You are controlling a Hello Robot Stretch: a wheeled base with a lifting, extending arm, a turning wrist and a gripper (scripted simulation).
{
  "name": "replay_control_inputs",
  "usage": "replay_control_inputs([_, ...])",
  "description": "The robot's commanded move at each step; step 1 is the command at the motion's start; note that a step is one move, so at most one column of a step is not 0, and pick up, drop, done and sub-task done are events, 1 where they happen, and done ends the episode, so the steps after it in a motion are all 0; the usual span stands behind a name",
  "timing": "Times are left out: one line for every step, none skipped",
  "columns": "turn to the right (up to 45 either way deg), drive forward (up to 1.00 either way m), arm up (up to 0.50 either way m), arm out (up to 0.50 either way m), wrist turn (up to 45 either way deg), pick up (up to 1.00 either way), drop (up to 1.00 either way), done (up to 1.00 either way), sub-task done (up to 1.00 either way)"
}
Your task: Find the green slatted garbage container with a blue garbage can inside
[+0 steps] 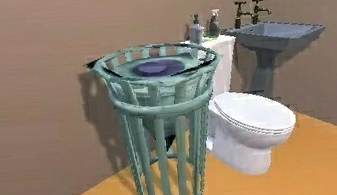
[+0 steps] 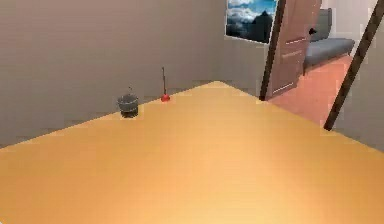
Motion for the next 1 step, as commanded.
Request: replay_control_inputs([0.0, 0.00, 0.00, 0.00, 0.0, 0.00, 0.00, 1.00, 0.00])
